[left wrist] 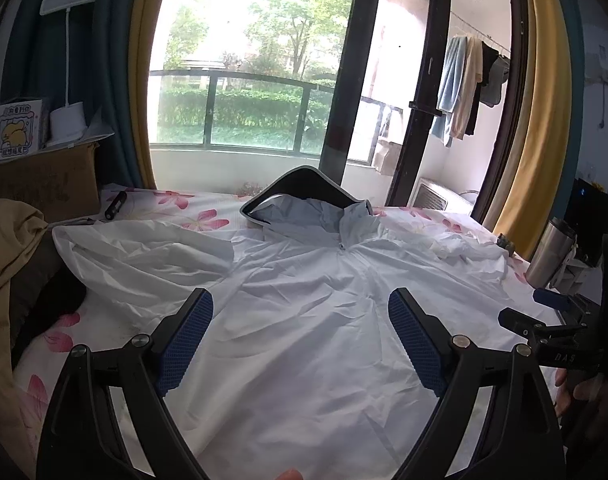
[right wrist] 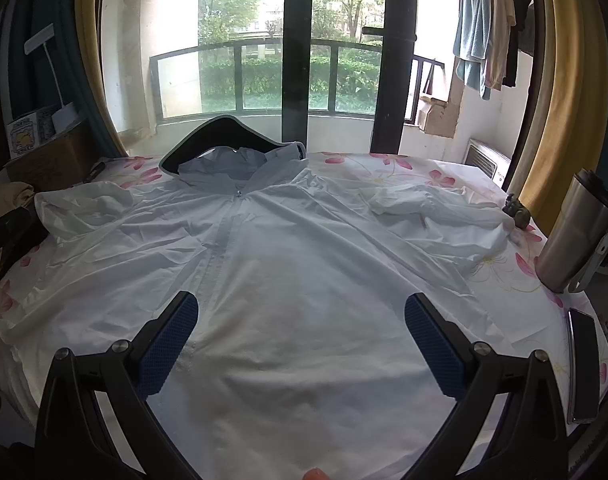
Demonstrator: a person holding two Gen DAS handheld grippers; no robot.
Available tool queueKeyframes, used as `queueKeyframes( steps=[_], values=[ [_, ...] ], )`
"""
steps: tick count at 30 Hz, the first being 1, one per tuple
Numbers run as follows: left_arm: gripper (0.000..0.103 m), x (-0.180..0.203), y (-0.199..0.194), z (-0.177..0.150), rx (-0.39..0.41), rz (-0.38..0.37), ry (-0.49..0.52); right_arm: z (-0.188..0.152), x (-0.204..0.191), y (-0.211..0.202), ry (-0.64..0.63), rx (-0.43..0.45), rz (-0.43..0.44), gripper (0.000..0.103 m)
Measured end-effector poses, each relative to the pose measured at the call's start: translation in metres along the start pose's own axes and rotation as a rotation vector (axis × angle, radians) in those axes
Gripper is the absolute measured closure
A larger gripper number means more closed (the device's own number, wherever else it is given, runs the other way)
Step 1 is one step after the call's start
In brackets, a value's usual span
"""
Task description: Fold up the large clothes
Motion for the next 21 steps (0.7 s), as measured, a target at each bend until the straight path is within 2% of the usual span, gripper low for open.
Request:
queueKeyframes(
  steps=[21],
  values=[
    [0.012, 0.0055, 0.0029, 0.0028, -0.005, -0.006, 0.017, 0.0051, 0.0020, 0.0056, -0.003, -0.007, -0.004, 0.001]
  ],
)
Point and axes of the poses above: each gripper's, at about its wrist camera, not at the fingertips, and y roughly the way its jaws point, x to its right, z to its top, the point moved 7 cm from there along y, roughly the way its jaws point, and after that the axes turned 8 degrees about y, right-handed, at the moved point
